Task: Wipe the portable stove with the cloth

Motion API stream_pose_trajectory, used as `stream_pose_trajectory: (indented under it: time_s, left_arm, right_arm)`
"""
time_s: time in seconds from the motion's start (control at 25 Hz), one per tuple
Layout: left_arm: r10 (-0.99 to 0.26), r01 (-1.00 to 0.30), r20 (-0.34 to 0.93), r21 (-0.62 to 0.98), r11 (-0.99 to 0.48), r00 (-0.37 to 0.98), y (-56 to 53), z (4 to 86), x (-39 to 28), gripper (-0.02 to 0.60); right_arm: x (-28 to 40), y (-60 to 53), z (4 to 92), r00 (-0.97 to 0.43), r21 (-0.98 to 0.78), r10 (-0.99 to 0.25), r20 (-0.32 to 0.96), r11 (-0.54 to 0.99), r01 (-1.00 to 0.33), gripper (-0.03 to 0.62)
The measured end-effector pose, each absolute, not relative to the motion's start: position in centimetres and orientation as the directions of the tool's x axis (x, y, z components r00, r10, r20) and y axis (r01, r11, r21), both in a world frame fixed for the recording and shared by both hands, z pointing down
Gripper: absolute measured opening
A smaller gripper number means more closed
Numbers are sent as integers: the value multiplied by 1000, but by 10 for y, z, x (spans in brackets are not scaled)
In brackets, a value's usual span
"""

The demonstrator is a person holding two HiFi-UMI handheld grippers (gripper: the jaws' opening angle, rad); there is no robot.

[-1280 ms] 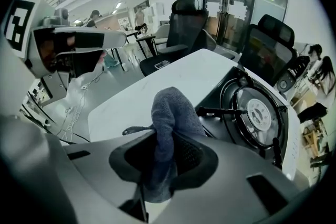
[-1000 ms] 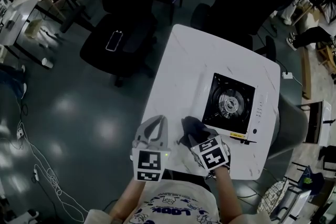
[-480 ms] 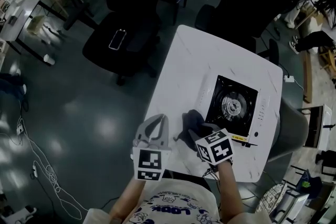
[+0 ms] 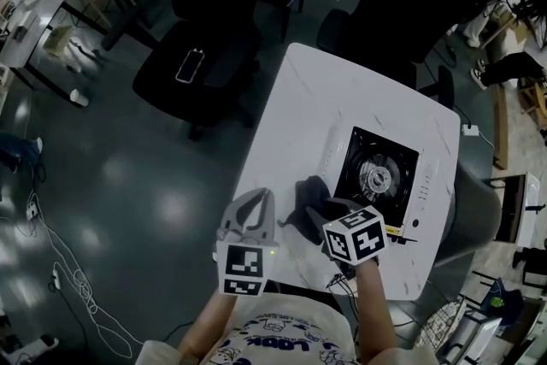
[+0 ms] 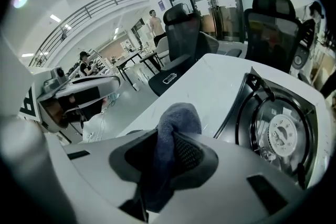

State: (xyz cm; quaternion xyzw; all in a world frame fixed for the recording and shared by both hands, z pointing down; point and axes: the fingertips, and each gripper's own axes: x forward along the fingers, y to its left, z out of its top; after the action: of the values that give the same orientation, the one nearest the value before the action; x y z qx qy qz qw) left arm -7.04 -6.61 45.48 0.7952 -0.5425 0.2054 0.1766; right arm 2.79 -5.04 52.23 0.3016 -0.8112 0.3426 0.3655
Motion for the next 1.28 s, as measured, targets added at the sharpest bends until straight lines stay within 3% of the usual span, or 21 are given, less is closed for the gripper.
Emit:
stream_pose_trajectory:
  time_s: [1.28]
  left_arm:
    - [-788, -935, 524, 49, -350, 323, -84, 458, -55, 21]
  right_arm:
    - [52, -152, 520, -527, -313, -329, 783, 525, -792, 91]
